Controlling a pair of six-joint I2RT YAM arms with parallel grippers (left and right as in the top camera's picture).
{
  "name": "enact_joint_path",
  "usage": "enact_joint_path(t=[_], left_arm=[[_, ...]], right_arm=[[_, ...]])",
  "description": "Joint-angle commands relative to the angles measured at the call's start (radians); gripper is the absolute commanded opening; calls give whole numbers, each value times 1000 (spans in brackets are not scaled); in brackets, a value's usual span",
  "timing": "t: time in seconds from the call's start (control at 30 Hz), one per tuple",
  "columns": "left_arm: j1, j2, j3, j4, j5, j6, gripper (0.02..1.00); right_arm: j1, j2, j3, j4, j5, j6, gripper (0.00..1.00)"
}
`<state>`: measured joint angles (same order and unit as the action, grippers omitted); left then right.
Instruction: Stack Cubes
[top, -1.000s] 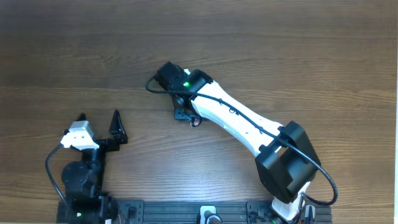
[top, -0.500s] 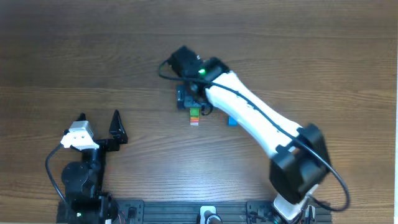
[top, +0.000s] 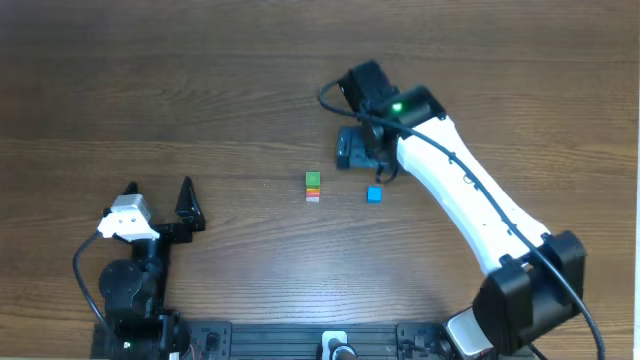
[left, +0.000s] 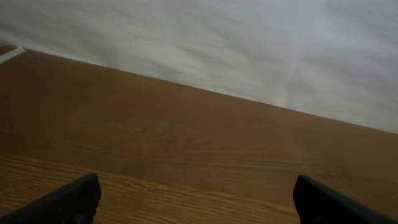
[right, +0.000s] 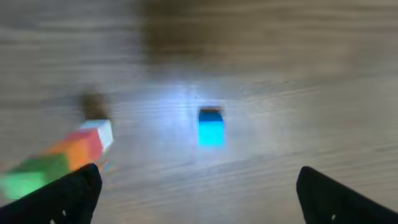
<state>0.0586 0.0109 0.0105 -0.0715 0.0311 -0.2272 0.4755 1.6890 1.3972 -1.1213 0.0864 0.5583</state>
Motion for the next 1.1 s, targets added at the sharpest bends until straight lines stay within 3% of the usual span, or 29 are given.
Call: enact_joint_path(t=[0.03,0.27,0.77,0.97,1.1], left_arm=[[5,-5,-5,-3,13,14,1000],[5,-5,-5,-3,13,14,1000],[5,-5,-5,-3,13,14,998],[5,-5,-5,-3,13,14,1000],[5,-5,-5,-3,13,14,1000]], right_arm=[[-10,2,-186,134,-87,-40,987],[-14,24,-326,252,-97,-40,969],[-24,119,-345,328,-13,-40,906],[-29,121,-345,356,-6,-63,812],[-30,125,-345,364,-6,-67,682]])
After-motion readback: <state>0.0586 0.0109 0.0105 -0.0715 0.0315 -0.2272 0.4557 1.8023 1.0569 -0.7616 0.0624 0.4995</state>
